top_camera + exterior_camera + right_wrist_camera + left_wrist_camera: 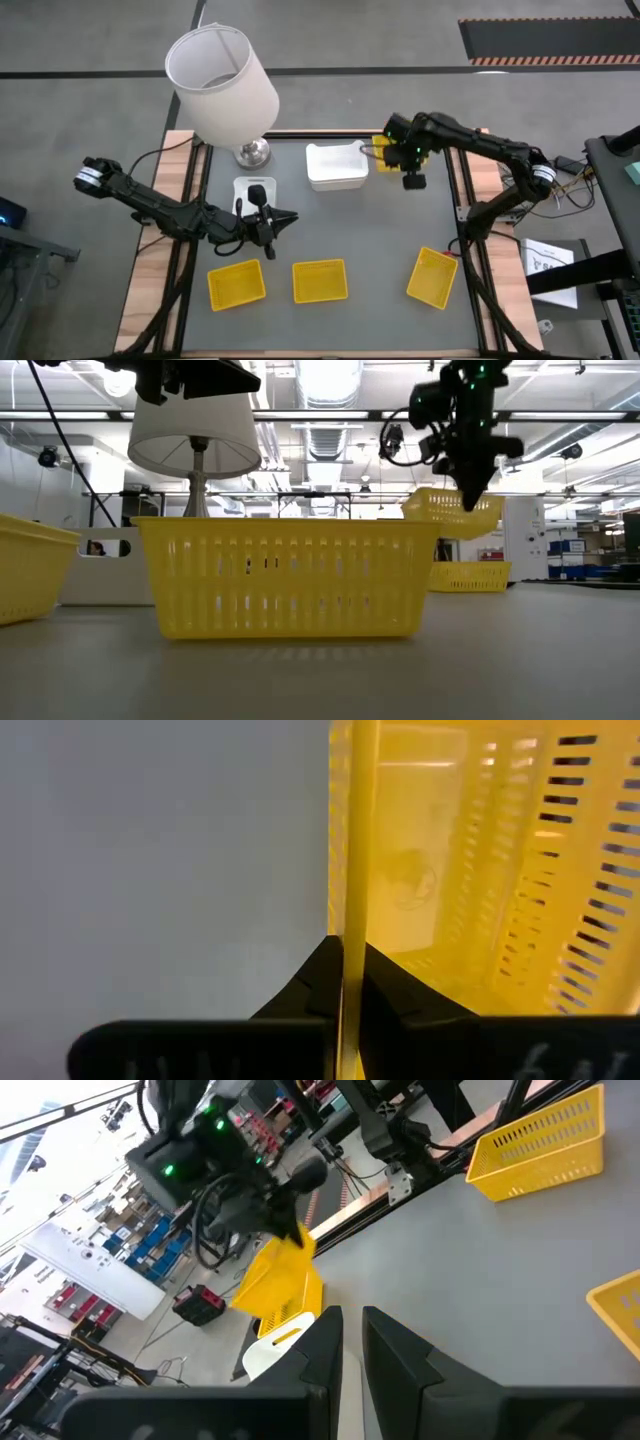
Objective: Stack baskets by color
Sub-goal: Stack the yellow basket on the other yellow basket
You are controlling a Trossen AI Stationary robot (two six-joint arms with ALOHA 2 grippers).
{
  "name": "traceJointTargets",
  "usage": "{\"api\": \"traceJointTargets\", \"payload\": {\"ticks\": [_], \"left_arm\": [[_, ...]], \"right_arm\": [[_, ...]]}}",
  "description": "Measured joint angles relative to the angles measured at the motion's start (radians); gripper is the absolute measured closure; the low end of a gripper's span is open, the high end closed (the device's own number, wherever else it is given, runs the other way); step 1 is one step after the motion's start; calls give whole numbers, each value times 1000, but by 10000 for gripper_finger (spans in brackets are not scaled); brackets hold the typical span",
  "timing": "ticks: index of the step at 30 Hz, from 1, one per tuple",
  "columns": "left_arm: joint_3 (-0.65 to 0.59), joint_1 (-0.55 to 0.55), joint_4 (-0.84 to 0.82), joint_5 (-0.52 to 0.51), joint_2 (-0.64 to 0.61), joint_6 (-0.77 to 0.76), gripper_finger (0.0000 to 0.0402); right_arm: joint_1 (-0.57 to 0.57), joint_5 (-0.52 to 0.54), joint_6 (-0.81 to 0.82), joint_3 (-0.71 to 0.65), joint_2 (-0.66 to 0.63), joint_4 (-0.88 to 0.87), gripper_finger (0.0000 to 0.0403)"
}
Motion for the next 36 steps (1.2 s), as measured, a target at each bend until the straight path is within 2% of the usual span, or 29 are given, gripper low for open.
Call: {"api": "traceJointTargets", "payload": {"ticks": [6,13,25,32,36], "left_arm": [[0,0,-1,0,0,0,375],[0,0,-4,-1,0,7,375],[0,0,-6,-6,0,8,375],[0,0,-6,-5,0,7,375],[0,0,-5,-5,0,7,375]], "right_arm": [[-160,-1,-166,-27,25,71,394],[-254,-2,-197,-93,28,170,394],[-268,19,-257,-238,29,357,394],[-268,60,-247,-263,29,375,392],[-259,60,-231,-260,29,396,375]]}}
